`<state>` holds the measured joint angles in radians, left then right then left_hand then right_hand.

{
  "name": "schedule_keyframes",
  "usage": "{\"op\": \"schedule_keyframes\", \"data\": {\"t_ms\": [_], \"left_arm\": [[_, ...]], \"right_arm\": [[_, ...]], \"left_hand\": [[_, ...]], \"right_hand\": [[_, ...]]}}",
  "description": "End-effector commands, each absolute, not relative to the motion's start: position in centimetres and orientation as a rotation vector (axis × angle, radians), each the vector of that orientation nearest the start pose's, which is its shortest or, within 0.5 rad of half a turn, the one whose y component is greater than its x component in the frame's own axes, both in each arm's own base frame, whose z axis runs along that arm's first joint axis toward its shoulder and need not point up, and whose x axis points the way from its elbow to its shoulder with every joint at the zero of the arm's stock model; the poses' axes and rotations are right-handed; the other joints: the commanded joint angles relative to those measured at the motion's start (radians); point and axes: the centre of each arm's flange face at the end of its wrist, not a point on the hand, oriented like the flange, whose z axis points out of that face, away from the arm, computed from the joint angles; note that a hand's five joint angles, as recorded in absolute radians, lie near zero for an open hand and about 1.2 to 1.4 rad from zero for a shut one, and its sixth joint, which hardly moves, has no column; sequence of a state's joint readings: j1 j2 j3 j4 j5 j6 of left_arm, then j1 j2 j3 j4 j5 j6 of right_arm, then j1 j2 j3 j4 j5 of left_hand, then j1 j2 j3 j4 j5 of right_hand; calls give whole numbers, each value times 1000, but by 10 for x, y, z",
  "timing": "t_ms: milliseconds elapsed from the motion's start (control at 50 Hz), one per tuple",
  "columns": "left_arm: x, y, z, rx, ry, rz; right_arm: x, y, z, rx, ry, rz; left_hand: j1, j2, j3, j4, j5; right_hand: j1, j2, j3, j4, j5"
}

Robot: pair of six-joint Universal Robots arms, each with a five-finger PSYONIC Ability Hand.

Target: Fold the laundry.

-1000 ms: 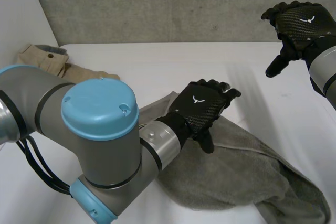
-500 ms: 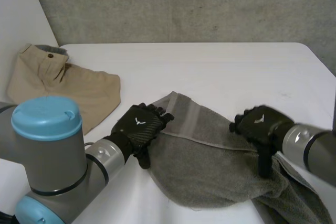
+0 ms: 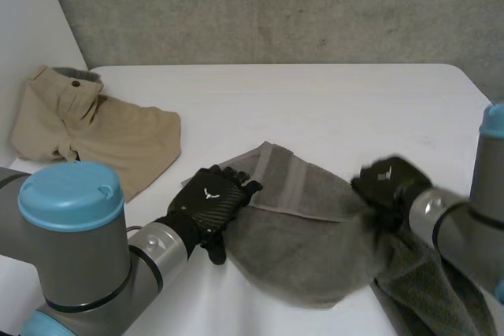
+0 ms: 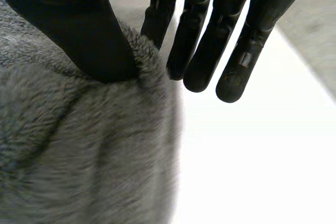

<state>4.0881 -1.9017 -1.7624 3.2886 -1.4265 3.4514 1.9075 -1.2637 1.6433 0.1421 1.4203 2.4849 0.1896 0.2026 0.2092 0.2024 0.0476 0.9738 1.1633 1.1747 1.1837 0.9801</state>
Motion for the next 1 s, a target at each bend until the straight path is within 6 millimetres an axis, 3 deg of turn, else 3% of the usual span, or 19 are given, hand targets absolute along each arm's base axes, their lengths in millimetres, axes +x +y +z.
{"op": "schedule_keyframes", "data": {"t_ms": [20,200,440,660,780,840,860,880,900,920,1000], "left_arm": [[-307,-174,161,1427,2478,-1914],[-326,-167,149,1516,2473,-1896],[-356,-195,139,1480,2486,-1960],[-385,-203,128,1482,2514,-2022],[-387,-220,118,1340,2454,-2042],[-386,-229,112,1277,2374,-2044],[-386,-231,112,1276,2316,-2055],[-386,-232,112,1278,2306,-2057],[-386,-233,114,1286,2264,-2061],[-386,-233,115,1291,2252,-2060],[-382,-232,137,1279,2214,-2104]], "right_arm": [[253,-276,206,-1240,2267,-1786],[262,-296,222,-1072,2222,-1842],[270,-285,218,-1090,2211,-1803],[269,-282,217,-1061,2220,-1780],[269,-278,224,-966,2207,-1758],[269,-275,228,-955,2196,-1753],[269,-275,228,-957,2193,-1752],[269,-274,228,-959,2190,-1750],[270,-273,229,-962,2181,-1746],[270,-273,230,-963,2175,-1748],[270,-271,240,-964,2146,-1776]], "left_hand": [[-14,-27,-34,-27,-47],[-11,-24,-31,-24,-44],[-3,-16,-22,-15,-35],[12,-1,-7,-1,-20],[50,37,31,38,18],[305,292,285,292,272],[631,618,612,618,599],[684,671,664,671,651],[1022,1009,1002,1009,989],[1188,1175,1168,1175,1155],[1207,1194,1187,1194,1174]], "right_hand": [[422,233,222,213,242],[422,233,222,213,242],[422,233,222,213,242],[422,233,222,213,242],[422,233,222,213,242],[422,233,222,213,242],[422,233,222,213,242],[422,233,222,213,242],[422,233,222,213,242],[422,233,222,213,242],[422,233,222,213,242]]}}
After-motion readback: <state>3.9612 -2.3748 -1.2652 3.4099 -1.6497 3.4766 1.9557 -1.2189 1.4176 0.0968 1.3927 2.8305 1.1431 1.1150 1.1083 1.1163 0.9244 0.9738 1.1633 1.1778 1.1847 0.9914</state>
